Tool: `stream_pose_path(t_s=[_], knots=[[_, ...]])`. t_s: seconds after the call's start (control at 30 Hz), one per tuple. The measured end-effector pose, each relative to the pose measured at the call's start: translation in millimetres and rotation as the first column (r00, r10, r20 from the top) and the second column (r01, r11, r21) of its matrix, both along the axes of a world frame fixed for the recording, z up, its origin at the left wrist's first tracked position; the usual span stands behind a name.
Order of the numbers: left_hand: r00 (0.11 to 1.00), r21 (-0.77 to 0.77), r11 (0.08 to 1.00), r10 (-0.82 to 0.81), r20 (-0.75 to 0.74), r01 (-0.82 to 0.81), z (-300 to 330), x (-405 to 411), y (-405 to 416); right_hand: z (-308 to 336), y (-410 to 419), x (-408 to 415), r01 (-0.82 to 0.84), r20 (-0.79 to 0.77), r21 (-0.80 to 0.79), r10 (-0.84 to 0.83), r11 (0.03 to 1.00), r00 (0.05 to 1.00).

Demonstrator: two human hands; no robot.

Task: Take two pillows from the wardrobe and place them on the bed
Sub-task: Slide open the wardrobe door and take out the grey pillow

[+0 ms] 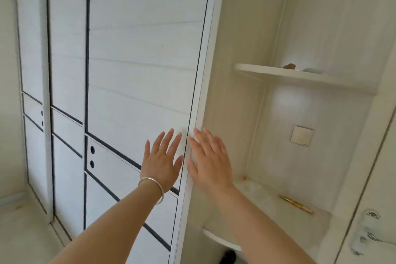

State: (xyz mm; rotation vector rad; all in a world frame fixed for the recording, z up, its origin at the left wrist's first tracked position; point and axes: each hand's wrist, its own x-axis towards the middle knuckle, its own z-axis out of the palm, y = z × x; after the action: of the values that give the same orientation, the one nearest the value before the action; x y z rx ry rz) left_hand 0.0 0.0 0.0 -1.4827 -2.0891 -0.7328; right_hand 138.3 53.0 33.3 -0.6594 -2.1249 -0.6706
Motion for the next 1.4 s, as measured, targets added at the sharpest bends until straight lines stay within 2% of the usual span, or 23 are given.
stream_pose_path(t_s=[0.1, 0.17, 0.27, 0.53, 0.67, 0.93, 1.1, 1.27, 1.4], knots=[[0.998, -0.038, 0.998, 0.060, 0.036, -0.059, -5, -1, 19, 1, 21, -8, -0.154, 0.022, 0.079, 0.153, 0.985, 0.988], [0.995, 0.003, 0.999, 0.039, 0.096, -0.039, -8, -3, 27, -3, 33, -15, -0.191, 0.034, 0.138, 0.188, 0.972, 0.982], [0.997, -0.012, 1.000, 0.006, 0.080, -0.005, -14, -9, 37, -6, 46, -24, -0.203, 0.062, 0.184, 0.195, 0.962, 0.979], [0.987, 0.079, 0.994, -0.086, 0.138, 0.076, -18, -23, 42, -8, 59, -37, -0.200, 0.036, 0.262, 0.198, 0.944, 0.980], [0.973, 0.134, 0.982, -0.156, 0.169, 0.134, -15, -27, 46, -9, 62, -40, -0.183, 0.039, 0.276, 0.179, 0.944, 0.983], [0.906, 0.198, 0.967, -0.226, 0.358, 0.163, -11, -20, 53, -9, 66, -42, -0.149, 0.049, 0.336, 0.141, 0.930, 0.989], [0.896, 0.200, 0.967, -0.227, 0.380, 0.160, -11, -25, 56, -7, 64, -40, -0.137, 0.077, 0.328, 0.118, 0.935, 0.990], [0.899, 0.201, 0.967, -0.221, 0.378, 0.154, -12, -28, 59, -5, 56, -37, -0.081, 0.191, 0.278, 0.027, 0.957, 0.981], [0.886, 0.199, 0.967, -0.231, 0.402, 0.161, -11, -30, 59, -10, 48, -39, 0.027, 0.292, 0.258, -0.105, 0.966, 0.951]])
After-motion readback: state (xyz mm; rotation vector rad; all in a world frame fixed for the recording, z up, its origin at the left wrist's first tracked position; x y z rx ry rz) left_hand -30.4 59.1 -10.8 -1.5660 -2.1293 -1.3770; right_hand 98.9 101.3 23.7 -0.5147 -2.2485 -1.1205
